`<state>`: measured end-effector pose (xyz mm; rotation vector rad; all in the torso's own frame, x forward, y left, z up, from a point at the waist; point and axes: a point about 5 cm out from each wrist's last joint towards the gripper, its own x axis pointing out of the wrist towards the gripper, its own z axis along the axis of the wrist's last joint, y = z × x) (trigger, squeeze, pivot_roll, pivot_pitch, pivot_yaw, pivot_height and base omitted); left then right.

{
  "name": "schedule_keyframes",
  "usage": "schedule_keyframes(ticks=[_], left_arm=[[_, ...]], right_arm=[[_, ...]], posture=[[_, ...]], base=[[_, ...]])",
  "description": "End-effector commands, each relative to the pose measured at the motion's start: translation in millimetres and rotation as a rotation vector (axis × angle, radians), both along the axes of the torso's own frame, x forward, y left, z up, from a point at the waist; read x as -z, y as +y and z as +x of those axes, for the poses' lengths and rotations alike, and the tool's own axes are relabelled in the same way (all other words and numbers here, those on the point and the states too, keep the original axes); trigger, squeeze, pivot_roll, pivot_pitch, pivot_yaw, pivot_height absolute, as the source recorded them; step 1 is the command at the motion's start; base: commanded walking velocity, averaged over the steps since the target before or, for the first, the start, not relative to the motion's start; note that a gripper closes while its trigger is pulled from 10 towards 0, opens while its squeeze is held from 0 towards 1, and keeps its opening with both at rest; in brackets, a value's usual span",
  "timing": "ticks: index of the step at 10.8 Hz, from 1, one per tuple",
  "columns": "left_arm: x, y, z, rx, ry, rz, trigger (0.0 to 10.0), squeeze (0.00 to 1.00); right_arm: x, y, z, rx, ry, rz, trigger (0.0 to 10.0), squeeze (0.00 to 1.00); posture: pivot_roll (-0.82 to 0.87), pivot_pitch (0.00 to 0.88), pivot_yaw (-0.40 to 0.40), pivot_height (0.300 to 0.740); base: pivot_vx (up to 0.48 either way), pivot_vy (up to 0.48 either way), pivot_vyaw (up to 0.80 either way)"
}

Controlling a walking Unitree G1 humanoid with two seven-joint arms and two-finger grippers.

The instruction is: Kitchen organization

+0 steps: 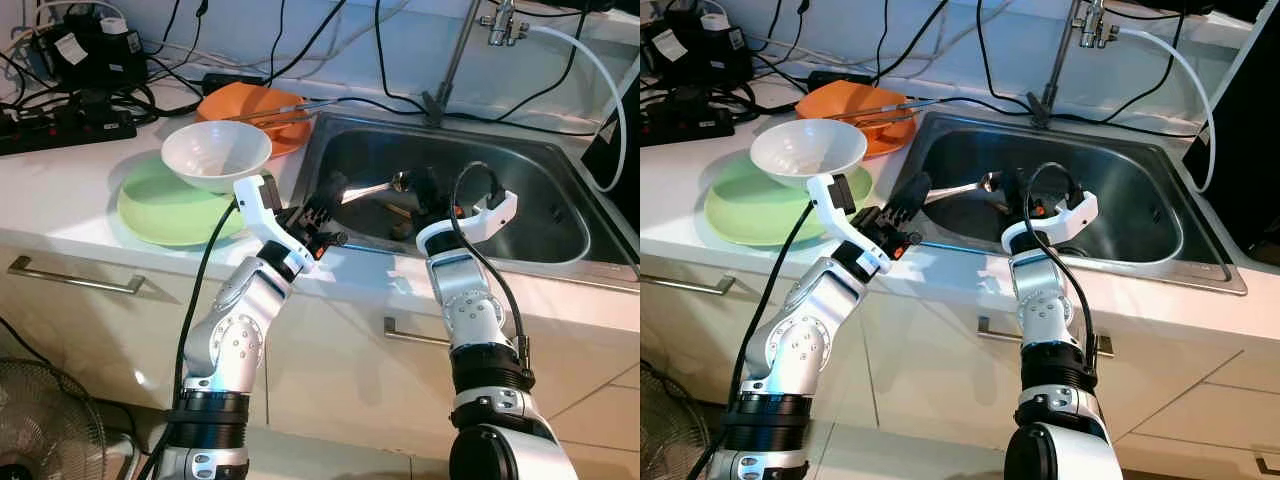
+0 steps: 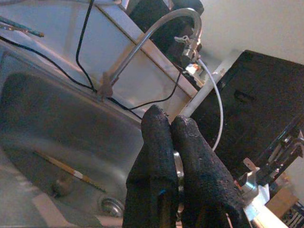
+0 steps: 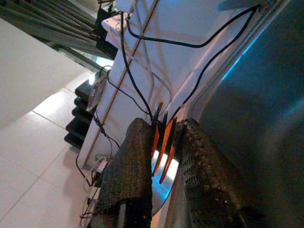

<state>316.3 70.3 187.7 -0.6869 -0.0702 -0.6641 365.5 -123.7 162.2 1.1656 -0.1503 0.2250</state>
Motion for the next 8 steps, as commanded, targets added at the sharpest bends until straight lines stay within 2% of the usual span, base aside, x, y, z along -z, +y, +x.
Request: schedule_keyframes(ticks=[1,6,8], left_arm=[[12.0,-11.5,-0.1,0.055,0.067,0.063,10.0,1.00],[15.3,-12.8,-1.4,0.072,0.076,0.083,10.0,1.00],[15.3,-11.5,-0.8,0.055,0.063,0.114,10.0,0.96]], right_arm=[[-16.9,21.2,2.0,-0.051,-0.066,0.041,0.0,0.00],[-20.1,20.3,2.6,-0.048,-0.072,0.055,0.0,0.00],[-25.0,11.5,5.5,-0.003,-0.069,0.091,0.0,0.00]], posture=[[0.23,0.014,-0.060,0.740],[0.23,0.014,-0.062,0.740],[0.24,0.014,-0.062,0.740]], base=[[0.000,0.000,0.00],[0.000,0.000,0.00],[0.000,0.000,0.00]])
